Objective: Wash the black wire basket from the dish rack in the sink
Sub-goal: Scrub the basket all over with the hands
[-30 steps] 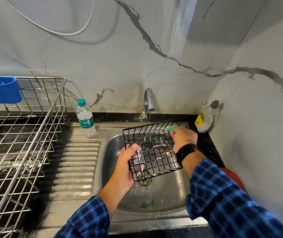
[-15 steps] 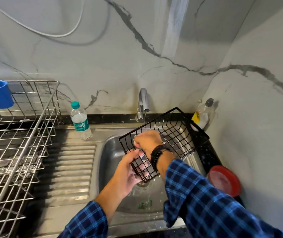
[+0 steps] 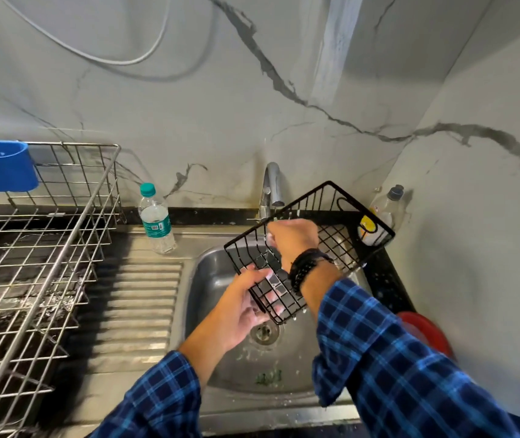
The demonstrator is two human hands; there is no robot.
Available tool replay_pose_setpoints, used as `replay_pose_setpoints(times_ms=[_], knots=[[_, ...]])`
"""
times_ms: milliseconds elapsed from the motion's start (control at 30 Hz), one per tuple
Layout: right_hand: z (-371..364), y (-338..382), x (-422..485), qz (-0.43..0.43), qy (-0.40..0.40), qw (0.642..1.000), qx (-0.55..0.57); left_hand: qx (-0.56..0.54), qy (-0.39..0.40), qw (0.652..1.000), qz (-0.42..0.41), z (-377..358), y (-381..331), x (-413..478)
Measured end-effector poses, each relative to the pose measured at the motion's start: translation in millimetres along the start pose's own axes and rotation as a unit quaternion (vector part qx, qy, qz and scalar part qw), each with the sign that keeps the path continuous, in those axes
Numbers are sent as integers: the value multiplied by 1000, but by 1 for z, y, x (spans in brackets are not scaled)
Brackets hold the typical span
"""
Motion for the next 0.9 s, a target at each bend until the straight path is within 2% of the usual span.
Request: replay_pose_setpoints(times_ms=[67,167,233,367,433,567,633,700,767,833,900], knots=[[-31,1,-15,19,77,993,-93,22,20,1000,-5,-7,-6,0],[-49,-2,-24,44,123,966,-224,61,47,997,-17,-13,-10,-4],[-50,0,-23,44,157,955,-247,56,48,997,-21,-6,-9,-2],[-34,0,-12,58,114,972,-199,72,50,995,-45,-1,-10,4],[-42,-7,-16,81,142,957,-241,74,57,994,-49,-7,-14,3],[-52,-5,-28,131,228,893,-365,50,69,996,-31,-9,-9,1],[-51,1,-28,141,235,841,-467,19,73,997,-17,-9,3,1],[-50,0,-26,138,242,773,-570,-23,88,996,-19,-11,8,1],[-46,-10,-27,122,255,719,-634,-52,98,993,-36,-11,0,1],[-42,-24,-31,102,283,707,-641,-64,89,993,-52,-4,-14,1],[-41,-21,-37,137,267,689,-659,-53,62,995,-64,4,-23,1]])
Point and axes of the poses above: each hand's wrist, its own x-axis towards the middle knuckle, its own z-axis out of the back of the hand, y = z × x, the point moved 10 cm from there along x, towards the middle knuckle, and after that the axes turned 7 degrees about -x, right-handed, at the moved point
